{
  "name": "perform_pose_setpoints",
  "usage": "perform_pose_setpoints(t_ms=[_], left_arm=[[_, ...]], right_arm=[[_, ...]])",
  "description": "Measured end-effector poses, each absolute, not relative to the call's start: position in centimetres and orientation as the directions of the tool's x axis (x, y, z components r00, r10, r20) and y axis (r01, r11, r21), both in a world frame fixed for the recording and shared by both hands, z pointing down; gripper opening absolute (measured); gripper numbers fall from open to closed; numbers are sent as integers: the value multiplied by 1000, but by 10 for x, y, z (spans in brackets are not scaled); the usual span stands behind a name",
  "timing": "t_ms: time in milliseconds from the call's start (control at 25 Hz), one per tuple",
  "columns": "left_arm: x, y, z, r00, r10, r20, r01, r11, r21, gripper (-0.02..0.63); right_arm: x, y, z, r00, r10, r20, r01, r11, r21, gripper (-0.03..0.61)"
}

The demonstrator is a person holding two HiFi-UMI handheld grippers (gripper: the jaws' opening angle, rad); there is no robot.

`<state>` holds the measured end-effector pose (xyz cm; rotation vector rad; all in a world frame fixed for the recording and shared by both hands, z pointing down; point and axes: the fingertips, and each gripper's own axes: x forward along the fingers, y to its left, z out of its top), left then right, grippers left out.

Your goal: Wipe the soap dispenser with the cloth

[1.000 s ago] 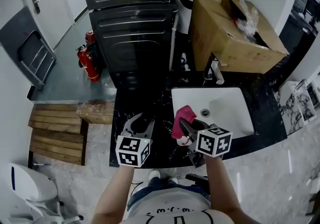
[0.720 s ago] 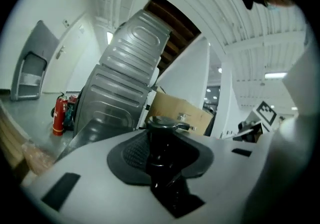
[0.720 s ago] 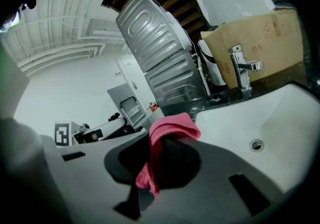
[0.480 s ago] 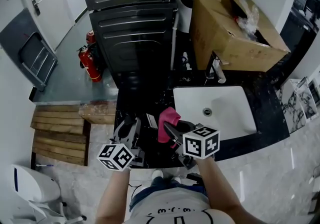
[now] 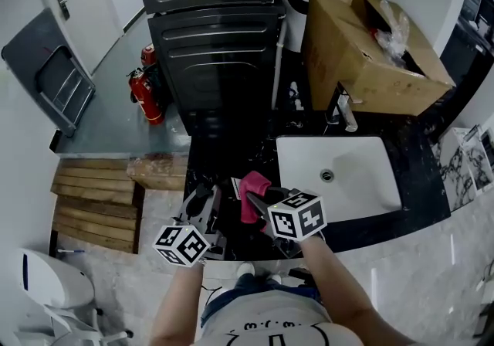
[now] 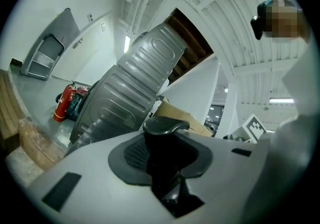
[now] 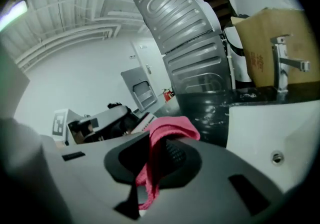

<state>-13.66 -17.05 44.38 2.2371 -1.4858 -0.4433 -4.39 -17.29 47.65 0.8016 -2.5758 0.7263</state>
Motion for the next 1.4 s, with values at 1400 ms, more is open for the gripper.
perform_pose_setpoints(t_ms=[1400], left_arm=[[-141, -185, 417, 393, -901, -183, -594, -401, 698, 104]], right_arm=[[11, -209, 470, -696, -562, 447, -716, 592, -369, 48]])
